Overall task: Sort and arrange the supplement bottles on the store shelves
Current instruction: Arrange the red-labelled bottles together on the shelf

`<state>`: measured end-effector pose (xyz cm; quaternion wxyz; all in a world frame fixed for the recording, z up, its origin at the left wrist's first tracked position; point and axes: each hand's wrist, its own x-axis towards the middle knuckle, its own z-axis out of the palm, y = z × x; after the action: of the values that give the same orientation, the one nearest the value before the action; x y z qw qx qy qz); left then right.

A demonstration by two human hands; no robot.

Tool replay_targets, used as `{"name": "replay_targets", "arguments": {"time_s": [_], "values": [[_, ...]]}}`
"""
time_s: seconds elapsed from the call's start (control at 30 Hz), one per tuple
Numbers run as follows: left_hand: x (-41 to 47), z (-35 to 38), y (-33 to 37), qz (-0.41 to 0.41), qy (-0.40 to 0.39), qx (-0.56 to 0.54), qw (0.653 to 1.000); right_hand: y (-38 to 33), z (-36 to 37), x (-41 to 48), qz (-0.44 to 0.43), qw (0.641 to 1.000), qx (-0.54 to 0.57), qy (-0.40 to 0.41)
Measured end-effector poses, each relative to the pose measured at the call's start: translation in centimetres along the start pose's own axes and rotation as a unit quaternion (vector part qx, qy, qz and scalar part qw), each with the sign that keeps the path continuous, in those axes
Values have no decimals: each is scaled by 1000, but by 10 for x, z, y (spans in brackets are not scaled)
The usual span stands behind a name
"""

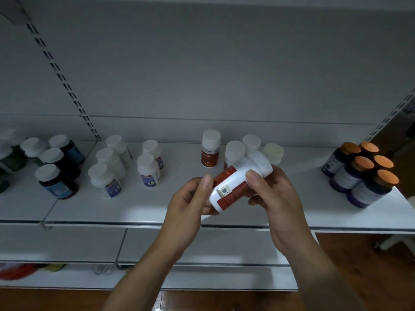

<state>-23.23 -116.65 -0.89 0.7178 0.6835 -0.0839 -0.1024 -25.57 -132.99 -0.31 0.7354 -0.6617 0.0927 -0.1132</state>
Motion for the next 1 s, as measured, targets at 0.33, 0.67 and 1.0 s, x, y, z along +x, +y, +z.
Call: {"name": "replay_targets", "arguments": {"time_s": [0.33,0.67,1.0], "values": [[8,-3,-17,-22,-90,109,990,3,9,8,-34,985,-162,-40],[53,-12,-62,-11,79,104,991,10,8,70,-46,924,-377,41],[116,-21,-82,7,69,152,986,13,15,104,-60,855,-514,4]]}}
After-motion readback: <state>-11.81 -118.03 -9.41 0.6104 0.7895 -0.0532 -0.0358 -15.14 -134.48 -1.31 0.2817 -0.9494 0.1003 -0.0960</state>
